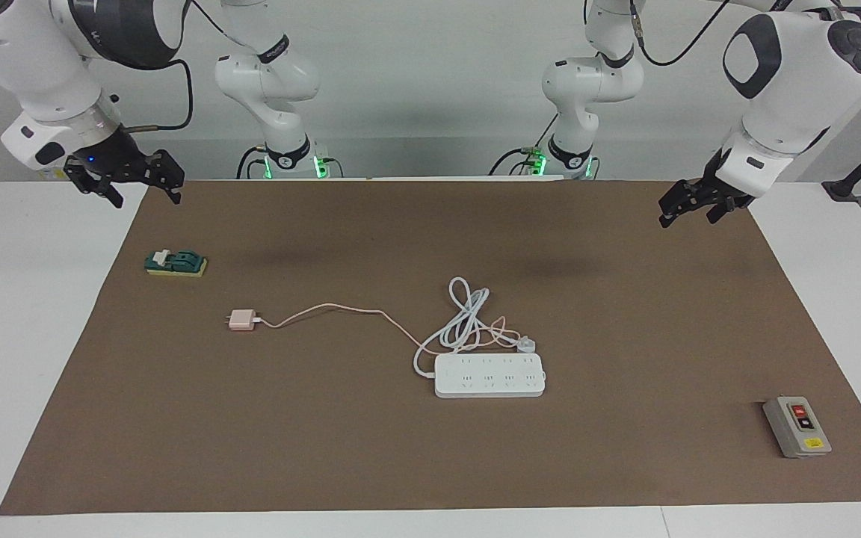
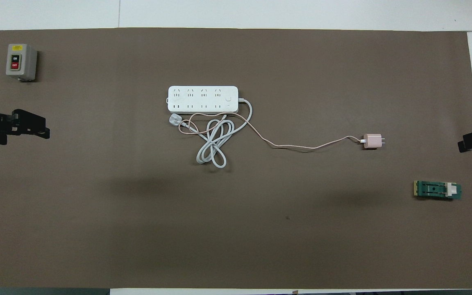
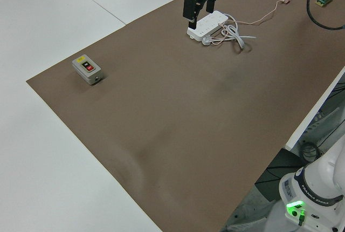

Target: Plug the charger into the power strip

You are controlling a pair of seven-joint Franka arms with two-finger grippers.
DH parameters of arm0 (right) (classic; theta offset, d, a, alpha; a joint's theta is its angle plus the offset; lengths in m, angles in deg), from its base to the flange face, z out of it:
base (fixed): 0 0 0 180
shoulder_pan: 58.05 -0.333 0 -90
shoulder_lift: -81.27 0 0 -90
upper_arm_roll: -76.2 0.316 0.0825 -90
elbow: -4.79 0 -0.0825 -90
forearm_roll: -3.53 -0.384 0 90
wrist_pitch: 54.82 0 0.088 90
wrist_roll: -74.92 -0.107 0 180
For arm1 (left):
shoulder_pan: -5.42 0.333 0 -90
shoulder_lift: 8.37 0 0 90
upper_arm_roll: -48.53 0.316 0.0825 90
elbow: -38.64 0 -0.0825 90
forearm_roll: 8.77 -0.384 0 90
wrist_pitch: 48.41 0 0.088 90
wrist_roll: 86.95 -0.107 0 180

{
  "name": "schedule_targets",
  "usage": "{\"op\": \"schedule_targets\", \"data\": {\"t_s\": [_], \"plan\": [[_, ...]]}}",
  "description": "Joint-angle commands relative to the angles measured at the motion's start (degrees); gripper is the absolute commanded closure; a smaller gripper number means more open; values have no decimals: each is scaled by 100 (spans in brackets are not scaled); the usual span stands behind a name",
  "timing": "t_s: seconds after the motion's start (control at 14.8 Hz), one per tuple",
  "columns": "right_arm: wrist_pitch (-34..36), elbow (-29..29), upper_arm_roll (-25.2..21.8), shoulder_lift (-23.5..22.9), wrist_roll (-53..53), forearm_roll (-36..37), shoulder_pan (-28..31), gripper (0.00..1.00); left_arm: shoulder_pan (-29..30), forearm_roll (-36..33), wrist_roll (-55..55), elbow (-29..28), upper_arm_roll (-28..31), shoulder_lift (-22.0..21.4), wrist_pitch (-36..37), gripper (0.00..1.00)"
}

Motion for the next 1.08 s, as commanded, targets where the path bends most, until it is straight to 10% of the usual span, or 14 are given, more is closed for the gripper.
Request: {"op": "schedule_targets", "data": {"t_s": [0.0,1.01], "plan": [[-211,253,54,-81,-692,-411,111,0,-25,-117,3,-61,13,-85,1,0],[-1222,447,45,-2093,-5748,-2838,287,0,19,-117,-5,-61,13,-85,-8,0]]}}
